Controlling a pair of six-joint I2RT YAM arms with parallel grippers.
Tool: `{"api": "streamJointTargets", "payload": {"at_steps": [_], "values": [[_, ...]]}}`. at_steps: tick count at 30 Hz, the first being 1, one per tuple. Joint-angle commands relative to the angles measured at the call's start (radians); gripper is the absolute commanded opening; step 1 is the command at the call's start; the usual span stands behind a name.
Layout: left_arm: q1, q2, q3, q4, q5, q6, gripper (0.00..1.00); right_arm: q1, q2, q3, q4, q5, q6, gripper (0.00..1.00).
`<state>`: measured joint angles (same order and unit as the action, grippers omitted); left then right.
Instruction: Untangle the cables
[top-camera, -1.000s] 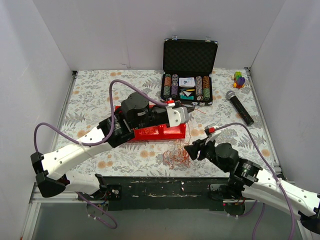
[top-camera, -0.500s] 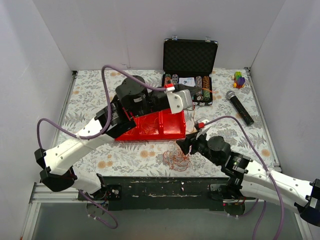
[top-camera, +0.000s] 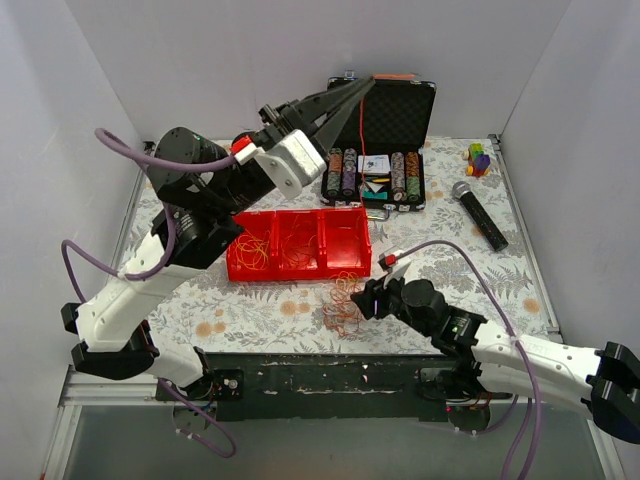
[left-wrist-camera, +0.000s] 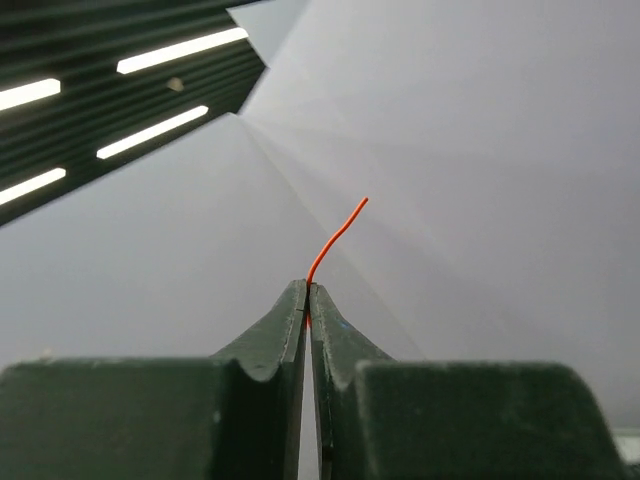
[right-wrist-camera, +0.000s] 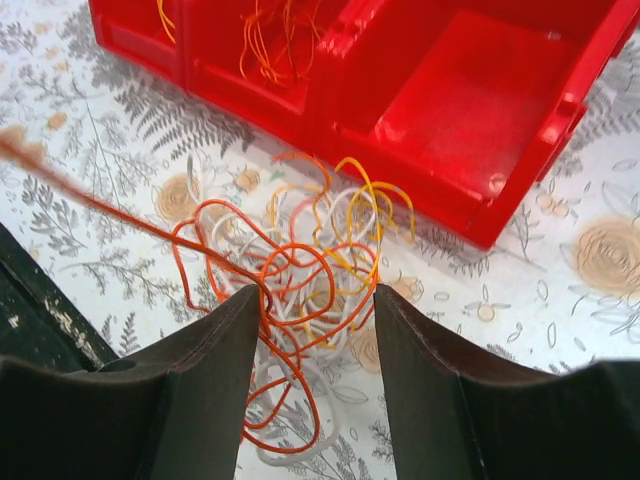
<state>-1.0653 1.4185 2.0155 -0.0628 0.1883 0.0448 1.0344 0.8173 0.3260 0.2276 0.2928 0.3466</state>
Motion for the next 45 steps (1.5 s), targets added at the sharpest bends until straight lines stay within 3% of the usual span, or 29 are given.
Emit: {"api": "streamJointTargets", "payload": {"at_steps": [1, 8, 11, 17, 20, 28, 37, 42, 45], "values": [[-0.005, -0.012, 0.017, 0.254, -0.119, 0.144, 0.03, 0.001, -0.021, -0.077, 0.053, -0.014, 0.061, 0.56], [-0.005, -0.004, 0.090, 0.274, -0.066, 0.179, 0.06, 0.000, -0.035, -0.142, 0.059, -0.015, 0.097, 0.52], [-0.007, 0.005, 0.108, 0.386, -0.046, 0.265, 0.03, 0.000, -0.023, -0.151, 0.052, -0.015, 0.101, 0.52], [-0.007, 0.016, 0.010, 0.707, 0.035, 0.663, 0.02, 0.000, -0.040, -0.176, 0.021, -0.007, 0.115, 0.51], [-0.007, 0.033, 0.020, 0.733, 0.059, 0.814, 0.02, 0.000, -0.058, -0.183, 0.010, -0.001, 0.117, 0.52], [-0.007, 0.028, 0.103, 0.690, -0.042, 0.793, 0.02, 0.000, -0.049, -0.177, -0.002, -0.004, 0.109, 0.51], [-0.007, -0.220, -0.381, 0.477, -0.121, 0.535, 0.03, 0.000, -0.204, -0.056, -0.073, -0.027, 0.019, 0.52], [-0.007, -0.257, -0.497, 0.419, -0.130, 0.512, 0.00, 0.000, -0.218, 0.027, -0.117, -0.030, -0.014, 0.54], [-0.004, -0.234, -0.521, 0.493, -0.237, 0.553, 0.00, 0.000, -0.207, 0.030, -0.125, -0.037, -0.012, 0.53]]}}
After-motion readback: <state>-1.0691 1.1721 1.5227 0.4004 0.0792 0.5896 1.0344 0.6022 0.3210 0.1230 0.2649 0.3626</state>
